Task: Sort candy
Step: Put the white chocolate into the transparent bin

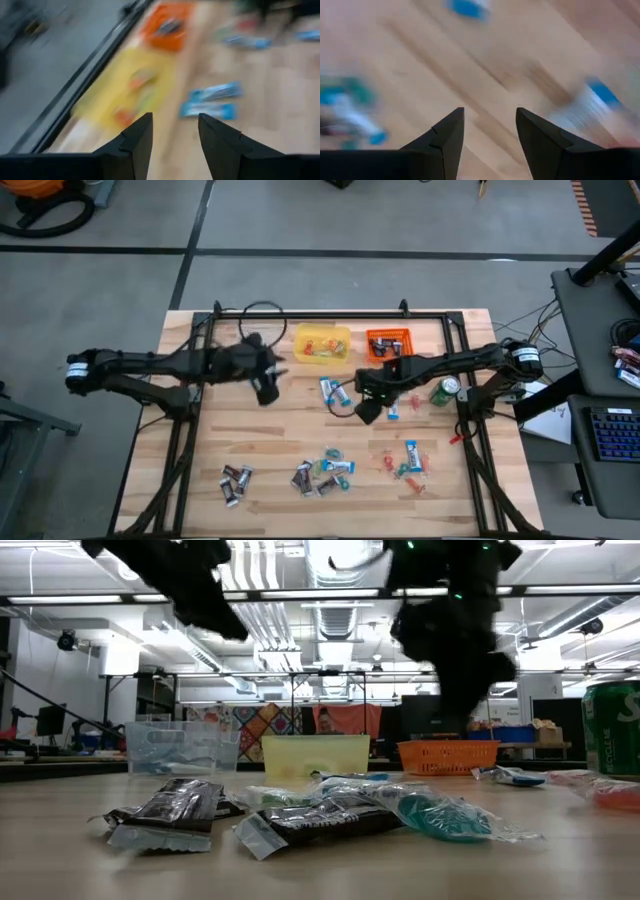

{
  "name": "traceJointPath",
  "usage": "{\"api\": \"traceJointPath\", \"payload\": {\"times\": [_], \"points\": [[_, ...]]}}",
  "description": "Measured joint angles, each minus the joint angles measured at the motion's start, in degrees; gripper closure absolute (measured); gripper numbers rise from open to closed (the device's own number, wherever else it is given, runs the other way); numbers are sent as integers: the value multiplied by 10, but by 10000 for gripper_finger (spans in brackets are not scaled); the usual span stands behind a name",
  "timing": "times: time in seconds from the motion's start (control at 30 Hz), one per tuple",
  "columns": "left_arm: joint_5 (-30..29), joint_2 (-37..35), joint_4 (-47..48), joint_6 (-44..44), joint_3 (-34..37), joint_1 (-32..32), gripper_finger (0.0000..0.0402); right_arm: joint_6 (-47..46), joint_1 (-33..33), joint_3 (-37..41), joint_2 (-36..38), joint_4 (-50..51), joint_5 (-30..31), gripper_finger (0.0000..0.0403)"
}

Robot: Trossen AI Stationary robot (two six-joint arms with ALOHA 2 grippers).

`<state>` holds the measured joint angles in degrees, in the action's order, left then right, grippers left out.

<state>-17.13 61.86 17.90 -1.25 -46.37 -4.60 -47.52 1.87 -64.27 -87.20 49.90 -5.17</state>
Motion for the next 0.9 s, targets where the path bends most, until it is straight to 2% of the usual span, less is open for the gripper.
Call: {"api": "traceJointPath", "payload": {"times": [0.1, 0.2, 0.47, 0.73, 0.9], "points": [[5, -9, -50, 11, 18, 53, 260, -77, -17, 2, 0, 98, 45, 242], [4, -10, -76, 12, 32, 95, 260, -123, -36, 8, 0, 139, 60, 249], [2, 9, -124, -13, 51, 159, 260, -150, -51, 34, -6, 111, 127, 248], [-3, 12, -133, -53, 55, 174, 260, -155, -50, 74, -44, 21, 129, 239], [-3, 16, -138, -75, 59, 180, 261, -163, -50, 78, -84, 14, 140, 253]]}}
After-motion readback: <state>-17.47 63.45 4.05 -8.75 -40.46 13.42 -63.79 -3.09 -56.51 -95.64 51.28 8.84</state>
